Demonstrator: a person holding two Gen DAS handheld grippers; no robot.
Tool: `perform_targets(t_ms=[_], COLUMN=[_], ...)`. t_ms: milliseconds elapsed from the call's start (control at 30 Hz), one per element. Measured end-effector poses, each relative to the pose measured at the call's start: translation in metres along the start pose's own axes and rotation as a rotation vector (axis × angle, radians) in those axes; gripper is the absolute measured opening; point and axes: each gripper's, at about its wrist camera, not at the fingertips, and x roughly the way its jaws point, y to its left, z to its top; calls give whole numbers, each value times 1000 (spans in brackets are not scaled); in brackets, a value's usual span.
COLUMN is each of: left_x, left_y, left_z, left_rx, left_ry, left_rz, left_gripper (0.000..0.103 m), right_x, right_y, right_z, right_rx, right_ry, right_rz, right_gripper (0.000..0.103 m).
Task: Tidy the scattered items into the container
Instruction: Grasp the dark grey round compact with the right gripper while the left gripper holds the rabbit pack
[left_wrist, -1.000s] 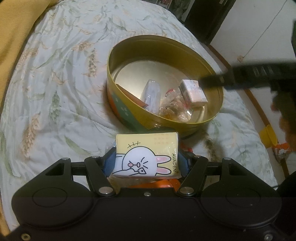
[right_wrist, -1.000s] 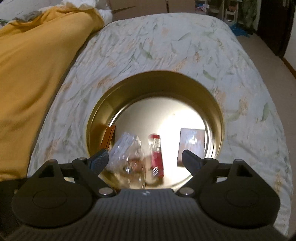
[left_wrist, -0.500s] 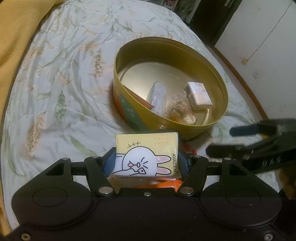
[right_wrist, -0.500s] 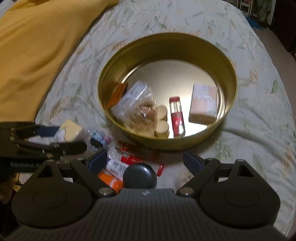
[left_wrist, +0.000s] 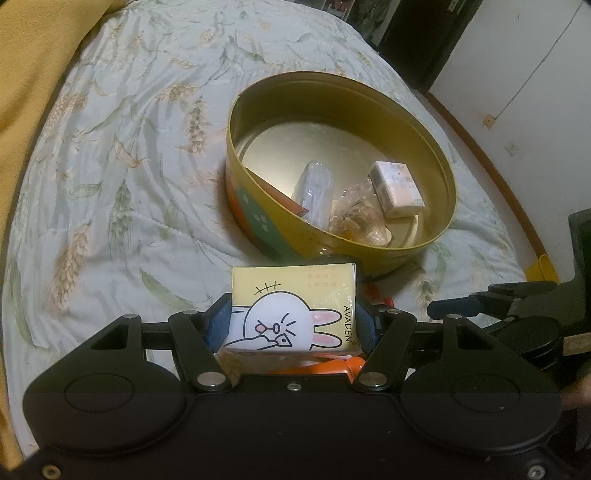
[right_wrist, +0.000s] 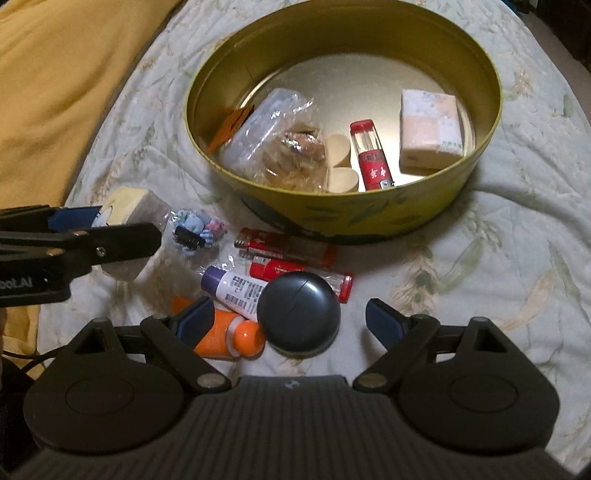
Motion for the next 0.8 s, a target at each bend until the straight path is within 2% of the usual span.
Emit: perform_targets(t_ms=[467,800], left_x=[3,4], left_y=[0,-1], left_z=[-1,-2], left_rx=[9,14], left_ry=[7,9], left_rz=[9,13], left_gripper=[64,64], right_x=[22,43], right_y=[4,12], right_z=[-4,-9], right_rx=[3,-54], right_ry=[14,16], right_rz=[-37,-126], right_gripper=[93,88])
